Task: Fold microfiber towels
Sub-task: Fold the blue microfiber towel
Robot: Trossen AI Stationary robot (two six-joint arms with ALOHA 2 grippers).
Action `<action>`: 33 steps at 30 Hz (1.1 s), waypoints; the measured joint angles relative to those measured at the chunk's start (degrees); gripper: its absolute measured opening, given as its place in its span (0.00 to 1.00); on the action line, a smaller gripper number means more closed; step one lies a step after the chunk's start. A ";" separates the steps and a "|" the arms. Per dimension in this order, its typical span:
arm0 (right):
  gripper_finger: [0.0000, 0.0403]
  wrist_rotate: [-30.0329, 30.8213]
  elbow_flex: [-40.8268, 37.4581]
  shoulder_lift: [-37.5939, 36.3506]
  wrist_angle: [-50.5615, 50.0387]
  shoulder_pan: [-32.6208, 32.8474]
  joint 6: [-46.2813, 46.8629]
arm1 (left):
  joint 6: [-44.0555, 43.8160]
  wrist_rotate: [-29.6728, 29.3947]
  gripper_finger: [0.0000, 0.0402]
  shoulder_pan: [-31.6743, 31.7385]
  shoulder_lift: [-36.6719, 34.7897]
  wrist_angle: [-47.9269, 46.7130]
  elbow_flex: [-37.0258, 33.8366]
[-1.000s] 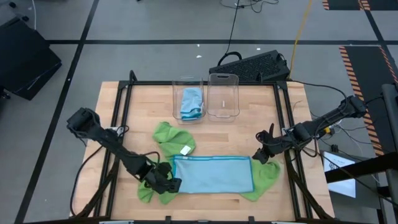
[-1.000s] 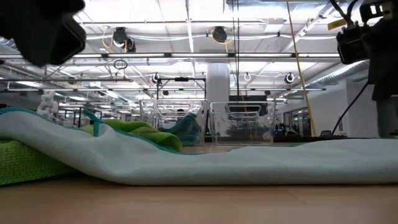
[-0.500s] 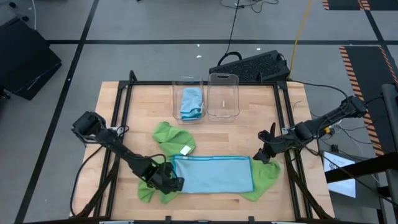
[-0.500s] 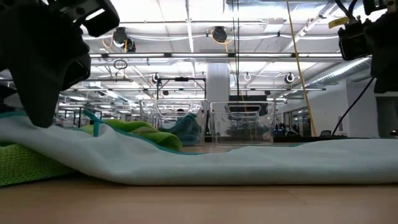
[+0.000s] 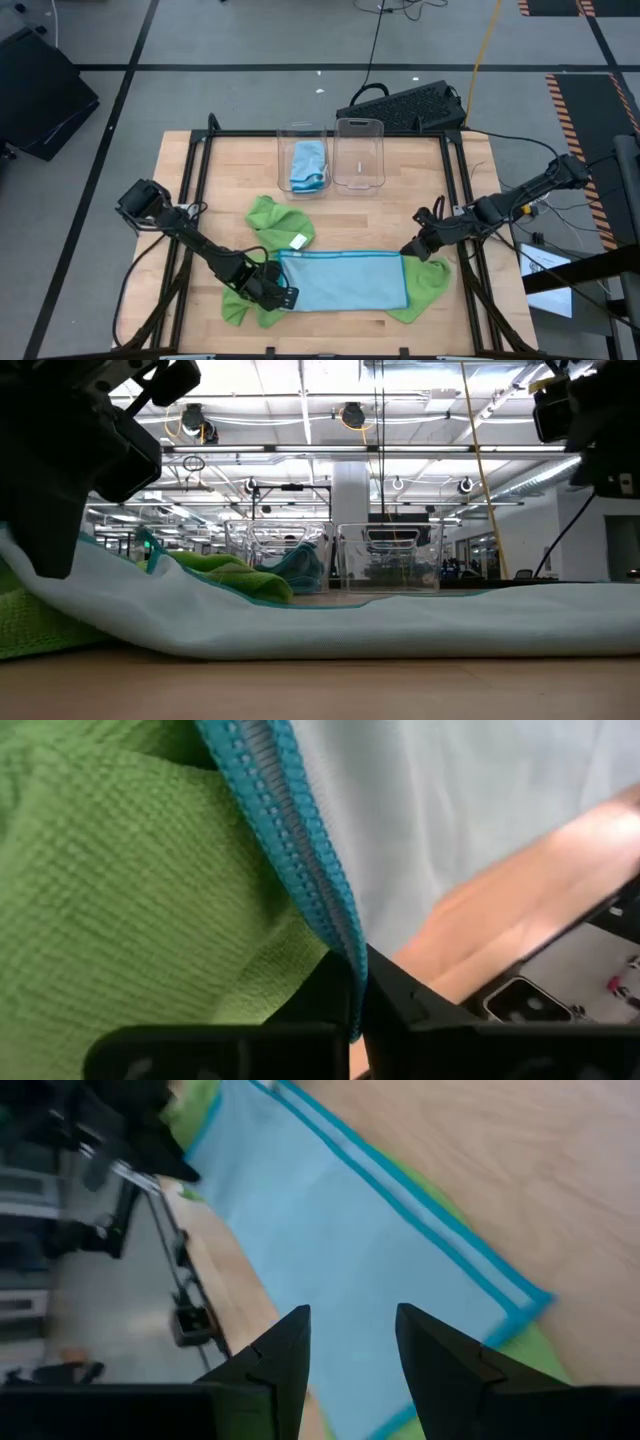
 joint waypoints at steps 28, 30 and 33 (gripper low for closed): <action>0.36 -38.76 38.92 62.90 36.06 -24.09 -46.20 | 4.51 -3.44 0.01 -0.35 -0.74 2.79 0.55; 0.36 -41.22 43.34 67.20 36.01 -24.32 -48.08 | 4.39 -3.42 0.01 -0.35 -0.74 2.79 0.55; 0.38 -43.59 48.96 72.48 36.18 -24.77 -51.80 | 4.37 -3.40 0.01 -0.35 -0.74 2.79 0.55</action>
